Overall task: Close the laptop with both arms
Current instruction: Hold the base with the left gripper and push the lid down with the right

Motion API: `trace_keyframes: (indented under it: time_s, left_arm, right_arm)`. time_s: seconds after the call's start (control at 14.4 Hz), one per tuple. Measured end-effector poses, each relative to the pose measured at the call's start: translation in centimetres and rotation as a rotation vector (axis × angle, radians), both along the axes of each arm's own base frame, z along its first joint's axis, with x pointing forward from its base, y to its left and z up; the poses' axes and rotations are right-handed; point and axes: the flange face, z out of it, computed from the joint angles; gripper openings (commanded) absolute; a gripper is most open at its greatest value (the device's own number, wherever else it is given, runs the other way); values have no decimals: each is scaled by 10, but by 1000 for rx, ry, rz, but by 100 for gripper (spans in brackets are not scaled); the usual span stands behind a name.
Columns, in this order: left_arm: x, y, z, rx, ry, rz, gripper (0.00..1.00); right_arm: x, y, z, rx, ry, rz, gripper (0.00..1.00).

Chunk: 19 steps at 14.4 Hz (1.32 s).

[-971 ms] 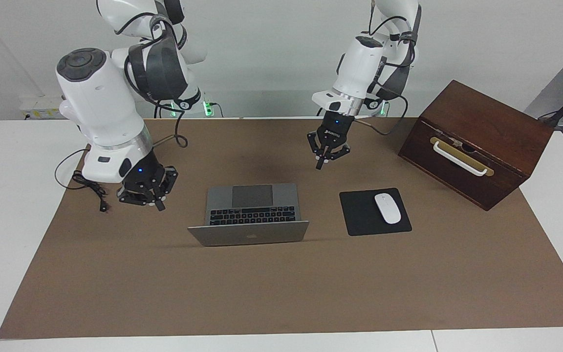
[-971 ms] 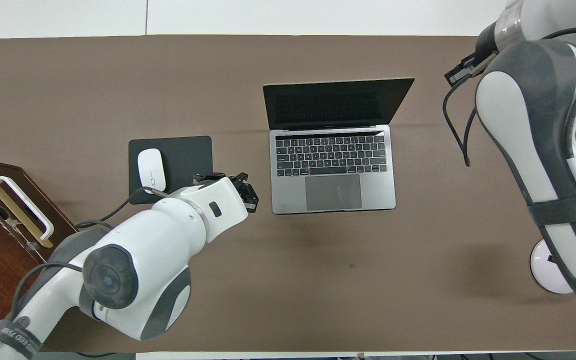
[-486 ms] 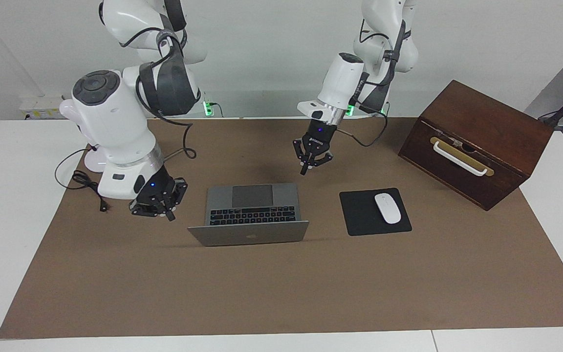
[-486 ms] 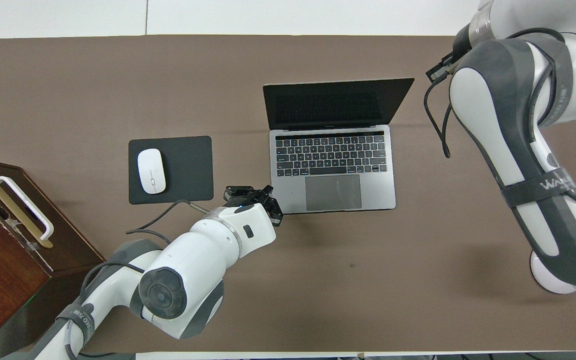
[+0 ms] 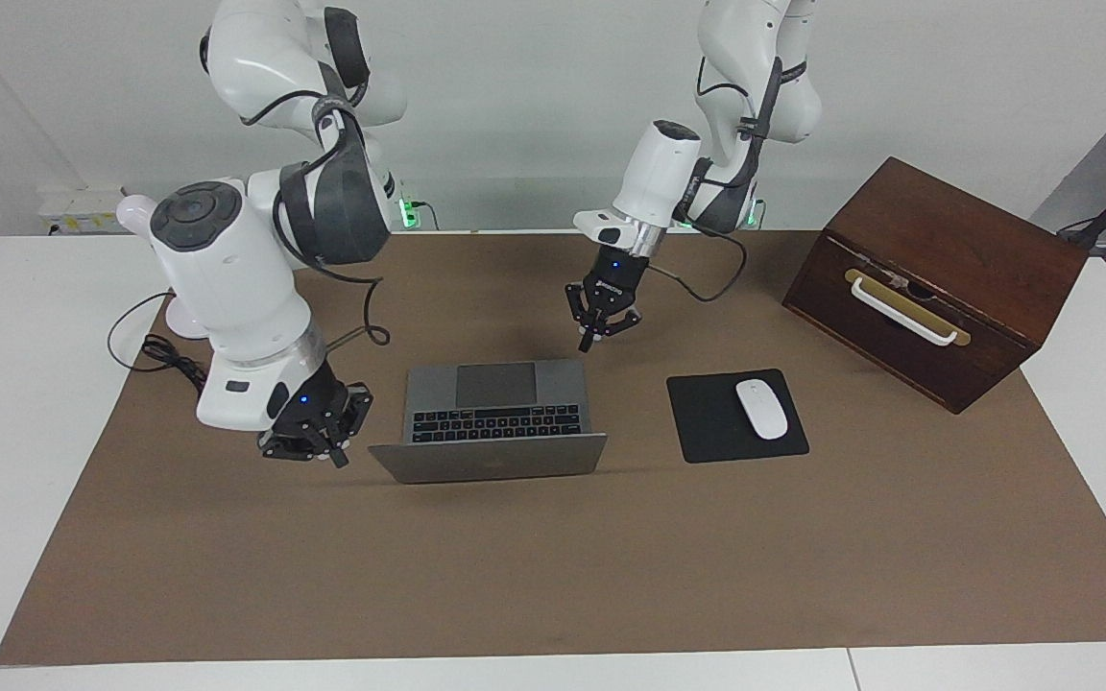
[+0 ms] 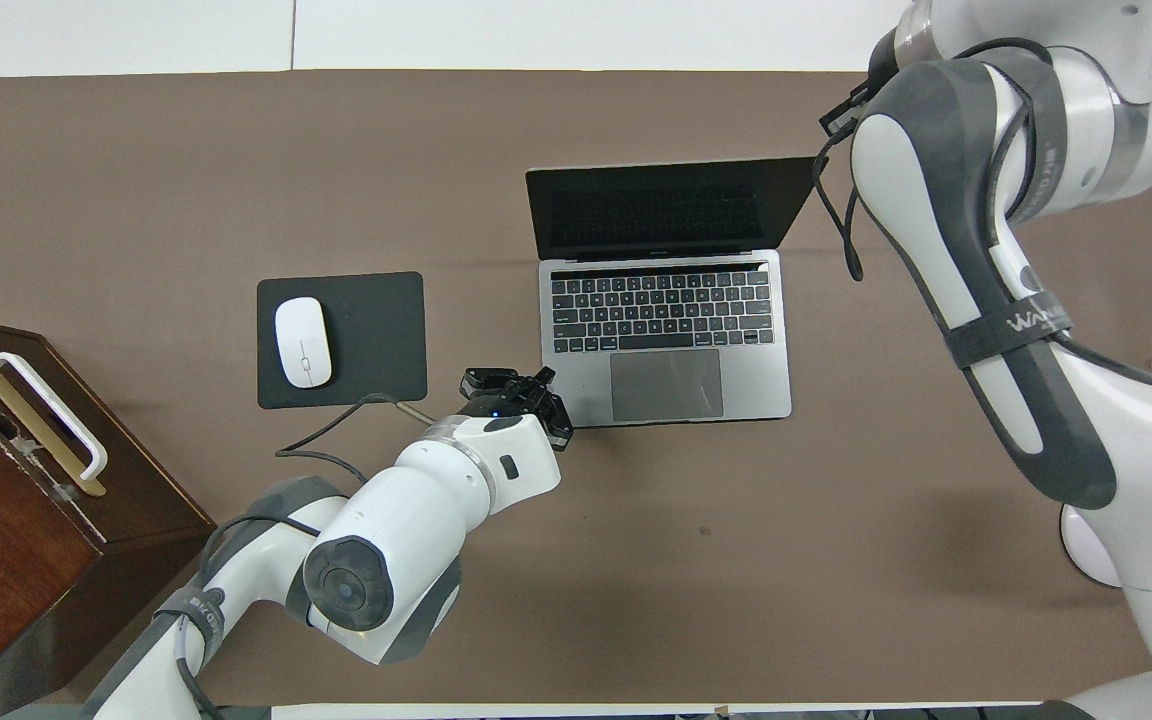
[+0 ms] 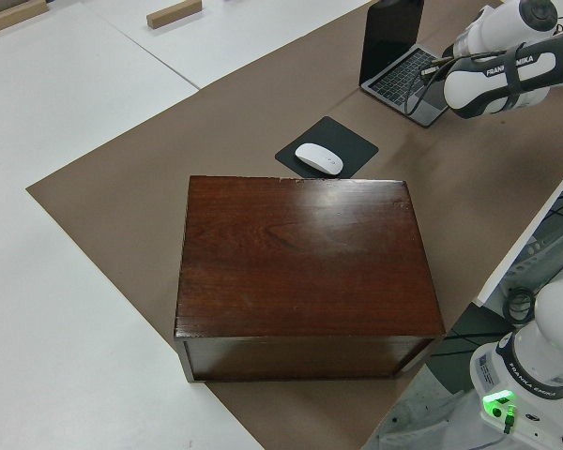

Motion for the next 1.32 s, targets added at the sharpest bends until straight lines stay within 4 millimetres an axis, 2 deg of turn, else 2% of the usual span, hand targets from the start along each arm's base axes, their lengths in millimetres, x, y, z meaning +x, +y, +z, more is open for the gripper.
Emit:
trace_keyframes:
  time_s: [0.21, 0.42, 0.62, 0.83, 1.04, 1.32]
  left_arm:
    - [-2, -3, -28, 7, -28, -19, 0]
    - [-3, -3, -49, 14, -48, -32, 0]
    - [-3, -3, -54, 22, -55, -45, 0]
    - [-5, -4, -60, 34, -63, -64, 0]
    - [-7, -2, -73, 50, -63, -76, 0]
    - [-7, -1, -78, 65, -75, -97, 0]
  right_arm:
    - [1, 14, 1, 1, -16, 15, 0]
    - [6, 18, -10, 11, -24, 1, 0]
    - [5, 30, -20, 24, -9, -34, 0]
    - [4, 37, -20, 65, 3, -67, 0]
    - [3, 41, -21, 122, 23, -103, 0]
    - [-1, 49, -41, 147, 77, -180, 0]
